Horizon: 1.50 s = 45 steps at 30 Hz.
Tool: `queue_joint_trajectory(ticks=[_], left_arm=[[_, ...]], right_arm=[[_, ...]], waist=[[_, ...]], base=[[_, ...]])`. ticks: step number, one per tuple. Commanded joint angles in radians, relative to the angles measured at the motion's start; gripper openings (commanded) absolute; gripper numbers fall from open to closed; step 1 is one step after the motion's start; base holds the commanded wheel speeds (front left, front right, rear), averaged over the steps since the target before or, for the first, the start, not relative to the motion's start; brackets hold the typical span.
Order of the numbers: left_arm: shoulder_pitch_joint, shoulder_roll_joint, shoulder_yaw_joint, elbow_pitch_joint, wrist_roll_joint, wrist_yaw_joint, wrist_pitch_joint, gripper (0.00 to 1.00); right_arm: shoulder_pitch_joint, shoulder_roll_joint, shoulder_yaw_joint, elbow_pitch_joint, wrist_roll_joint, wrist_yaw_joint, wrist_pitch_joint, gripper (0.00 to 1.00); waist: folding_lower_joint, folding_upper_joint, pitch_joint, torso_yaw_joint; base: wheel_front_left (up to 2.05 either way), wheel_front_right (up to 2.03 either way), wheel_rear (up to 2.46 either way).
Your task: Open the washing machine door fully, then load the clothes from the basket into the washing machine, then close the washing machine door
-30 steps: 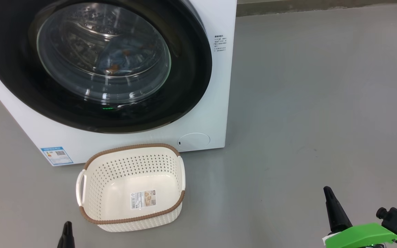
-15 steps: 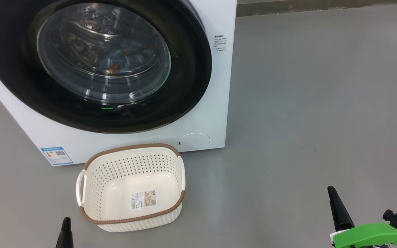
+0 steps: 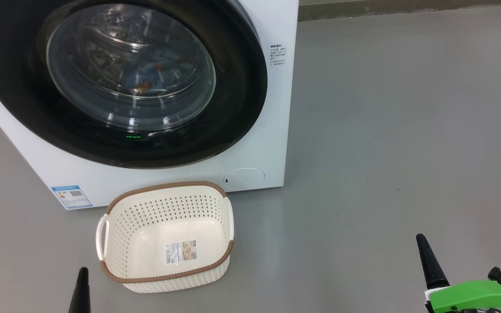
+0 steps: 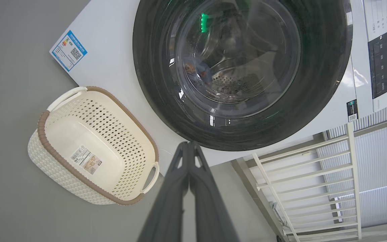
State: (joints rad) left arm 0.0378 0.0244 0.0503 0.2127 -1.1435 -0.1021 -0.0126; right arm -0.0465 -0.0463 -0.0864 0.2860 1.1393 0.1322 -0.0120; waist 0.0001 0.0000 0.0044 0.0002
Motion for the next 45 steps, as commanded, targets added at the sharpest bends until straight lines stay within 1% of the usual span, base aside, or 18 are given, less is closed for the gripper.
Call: queue_joint_trajectory(ticks=[1,34,42,45], left_arm=[[-0.052,0.02,0.027,-0.018,-0.028,-0.013,0.005,0.0],[-0.129,0.028,0.053,0.023,-0.389,-0.026,0.101,0.0],[-0.145,0.029,0.059,0.032,-0.466,-0.028,0.122,0.0],[-0.146,0.029,0.06,0.033,-0.468,-0.029,0.123,0.0]], right_arm=[[-0.047,-0.004,0.008,-0.029,0.028,-0.001,0.007,0.0],[-0.059,-0.004,-0.022,-0.039,0.389,-0.001,0.105,0.0],[-0.061,-0.004,-0.028,-0.041,0.466,-0.002,0.125,0.0],[-0.061,-0.004,-0.029,-0.041,0.468,-0.002,0.126,0.0]], waist=[[-0.0001,0.0,0.0,0.0],[-0.0001,0.0,-0.001,0.0],[-0.0001,0.0,-0.001,0.0],[-0.0001,0.0,-0.001,0.0]], base=[[0.0,0.0,0.0],[0.0,0.0,0.0],[0.0,0.0,0.0],[0.0,0.0,0.0]])
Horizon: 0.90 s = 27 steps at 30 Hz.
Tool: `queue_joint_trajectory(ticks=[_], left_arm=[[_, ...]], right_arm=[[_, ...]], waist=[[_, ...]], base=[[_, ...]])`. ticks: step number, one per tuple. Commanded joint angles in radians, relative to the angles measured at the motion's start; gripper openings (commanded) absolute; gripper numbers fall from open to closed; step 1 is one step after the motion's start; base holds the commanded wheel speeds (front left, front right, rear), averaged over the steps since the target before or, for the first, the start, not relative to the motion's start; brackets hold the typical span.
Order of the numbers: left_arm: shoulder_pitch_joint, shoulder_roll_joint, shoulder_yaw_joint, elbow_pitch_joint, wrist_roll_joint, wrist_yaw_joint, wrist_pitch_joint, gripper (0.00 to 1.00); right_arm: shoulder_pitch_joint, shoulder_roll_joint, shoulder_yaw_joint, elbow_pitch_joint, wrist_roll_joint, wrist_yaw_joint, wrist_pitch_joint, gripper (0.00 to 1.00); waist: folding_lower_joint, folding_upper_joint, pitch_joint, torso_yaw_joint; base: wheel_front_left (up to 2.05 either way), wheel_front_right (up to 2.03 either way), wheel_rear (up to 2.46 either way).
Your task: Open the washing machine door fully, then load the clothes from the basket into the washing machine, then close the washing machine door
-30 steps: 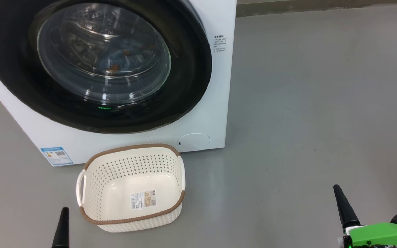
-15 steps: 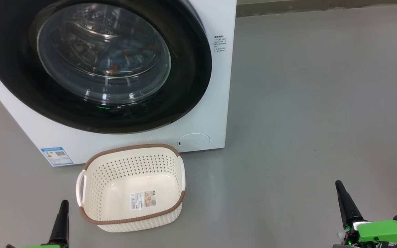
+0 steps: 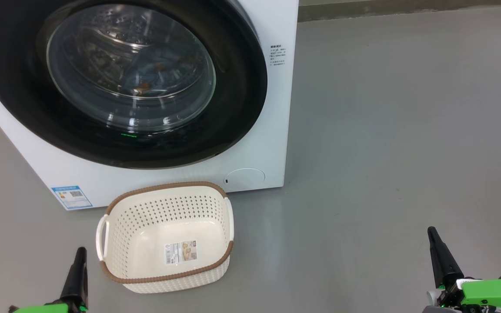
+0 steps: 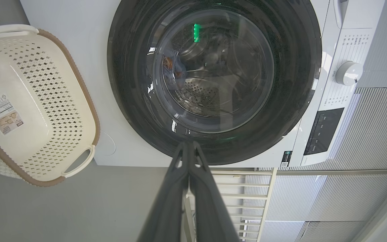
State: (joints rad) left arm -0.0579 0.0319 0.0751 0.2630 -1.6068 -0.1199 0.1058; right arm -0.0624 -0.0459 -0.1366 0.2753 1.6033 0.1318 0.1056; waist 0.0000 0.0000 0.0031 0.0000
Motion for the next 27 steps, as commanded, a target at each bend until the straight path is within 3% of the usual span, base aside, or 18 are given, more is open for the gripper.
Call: queue_joint_trajectory(ticks=[1,27], left_arm=[[-0.05,0.022,0.035,-0.018,-0.005,-0.011,0.004,0.0],[-0.05,0.021,0.037,-0.018,-0.004,-0.011,0.006,0.0]], right_arm=[[-0.046,-0.004,0.022,-0.03,0.004,-0.001,0.009,0.0],[-0.046,-0.004,0.022,-0.03,0.005,-0.001,0.008,0.0]], waist=[[0.0,0.0,0.0,0.0],[0.0,0.0,0.0,0.0]], base=[[0.0,0.0,0.0],[0.0,0.0,0.0]])
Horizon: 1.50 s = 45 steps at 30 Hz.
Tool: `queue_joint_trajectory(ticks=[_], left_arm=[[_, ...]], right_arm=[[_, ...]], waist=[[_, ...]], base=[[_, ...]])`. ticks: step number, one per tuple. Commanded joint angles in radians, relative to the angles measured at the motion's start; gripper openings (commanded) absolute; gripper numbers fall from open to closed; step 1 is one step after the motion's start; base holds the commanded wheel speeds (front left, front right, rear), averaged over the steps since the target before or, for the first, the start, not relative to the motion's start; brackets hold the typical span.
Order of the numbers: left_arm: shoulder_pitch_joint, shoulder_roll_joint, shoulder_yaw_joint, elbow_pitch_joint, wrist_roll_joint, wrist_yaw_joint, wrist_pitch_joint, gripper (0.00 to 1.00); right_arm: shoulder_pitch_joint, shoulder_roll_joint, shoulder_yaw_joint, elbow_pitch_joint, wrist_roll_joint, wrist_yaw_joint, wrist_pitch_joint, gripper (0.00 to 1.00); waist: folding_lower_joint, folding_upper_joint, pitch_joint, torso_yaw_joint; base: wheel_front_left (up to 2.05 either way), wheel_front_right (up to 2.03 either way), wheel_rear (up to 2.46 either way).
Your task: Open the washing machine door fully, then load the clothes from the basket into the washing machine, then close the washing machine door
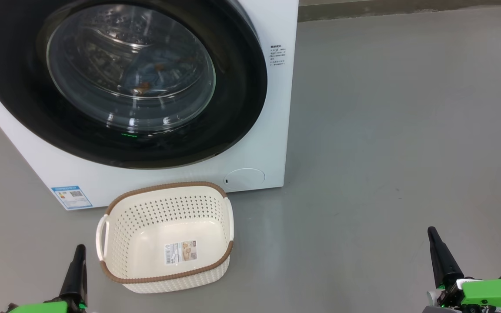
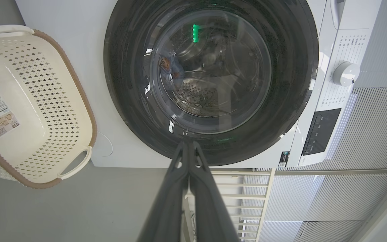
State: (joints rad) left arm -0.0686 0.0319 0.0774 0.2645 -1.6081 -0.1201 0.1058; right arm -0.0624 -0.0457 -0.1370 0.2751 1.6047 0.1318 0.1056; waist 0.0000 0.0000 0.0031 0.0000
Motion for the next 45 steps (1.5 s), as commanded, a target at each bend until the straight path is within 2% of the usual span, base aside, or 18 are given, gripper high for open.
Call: queue_joint_trajectory(ticks=[1,45], left_arm=[[-0.039,0.021,0.034,-0.019,-0.002,-0.011,0.006,0.0],[-0.039,0.019,0.036,-0.019,-0.001,-0.011,0.007,0.0]], right_arm=[[-0.046,-0.005,0.022,-0.03,0.003,-0.001,0.008,0.0],[-0.046,-0.004,0.023,-0.03,0.004,-0.001,0.008,0.0]], waist=[[0.0,0.0,0.0,0.0],[0.0,0.0,0.0,0.0]], base=[[0.0,0.0,0.0],[0.0,0.0,0.0]])
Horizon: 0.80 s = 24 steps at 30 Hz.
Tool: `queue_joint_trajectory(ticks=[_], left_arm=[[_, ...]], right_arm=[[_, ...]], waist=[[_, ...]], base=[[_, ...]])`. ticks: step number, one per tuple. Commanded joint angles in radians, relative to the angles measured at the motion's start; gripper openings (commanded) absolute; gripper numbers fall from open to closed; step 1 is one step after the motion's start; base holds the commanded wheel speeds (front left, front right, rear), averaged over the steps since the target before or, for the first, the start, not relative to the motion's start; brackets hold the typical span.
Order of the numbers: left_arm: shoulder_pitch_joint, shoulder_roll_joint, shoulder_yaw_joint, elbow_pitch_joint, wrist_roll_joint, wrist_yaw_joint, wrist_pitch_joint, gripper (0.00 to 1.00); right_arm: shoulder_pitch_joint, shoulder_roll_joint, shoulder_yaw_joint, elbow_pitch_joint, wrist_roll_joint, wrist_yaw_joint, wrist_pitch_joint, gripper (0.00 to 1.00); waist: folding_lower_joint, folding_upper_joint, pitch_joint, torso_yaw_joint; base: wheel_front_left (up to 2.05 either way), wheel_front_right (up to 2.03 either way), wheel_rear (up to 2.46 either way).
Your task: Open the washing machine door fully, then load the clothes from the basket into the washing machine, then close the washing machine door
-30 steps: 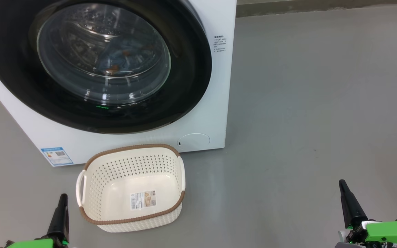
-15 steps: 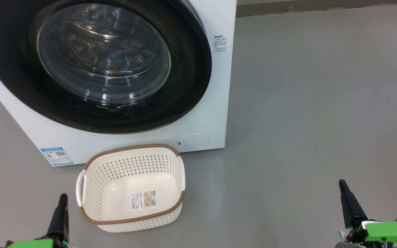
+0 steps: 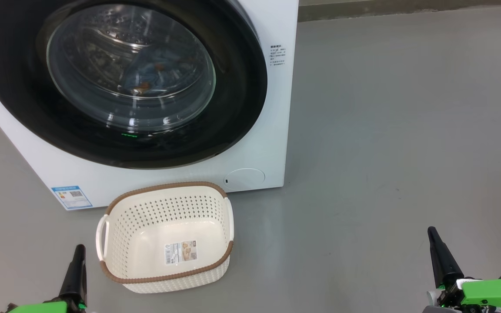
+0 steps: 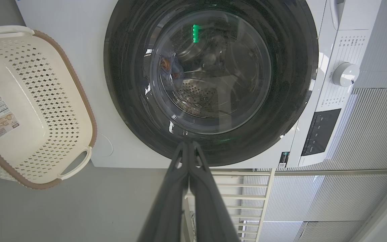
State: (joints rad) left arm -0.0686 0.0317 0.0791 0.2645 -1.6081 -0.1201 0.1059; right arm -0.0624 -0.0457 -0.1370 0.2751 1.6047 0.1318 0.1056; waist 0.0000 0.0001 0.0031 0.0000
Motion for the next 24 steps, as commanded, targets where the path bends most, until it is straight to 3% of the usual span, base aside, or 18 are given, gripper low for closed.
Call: queue_joint_trajectory(ticks=[1,24], left_arm=[[-0.039,0.02,0.034,-0.019,-0.001,-0.011,0.007,0.0],[-0.039,0.019,0.035,-0.019,0.0,-0.011,0.007,0.0]], right_arm=[[-0.046,-0.004,0.023,-0.03,0.004,-0.001,0.008,0.0],[-0.046,-0.004,0.023,-0.03,0.004,-0.001,0.008,0.0]], waist=[[0.0,-0.0001,0.0,0.0],[0.0,-0.0001,0.0,0.0]], base=[[0.0,0.0,0.0],[0.0,0.0,0.0]])
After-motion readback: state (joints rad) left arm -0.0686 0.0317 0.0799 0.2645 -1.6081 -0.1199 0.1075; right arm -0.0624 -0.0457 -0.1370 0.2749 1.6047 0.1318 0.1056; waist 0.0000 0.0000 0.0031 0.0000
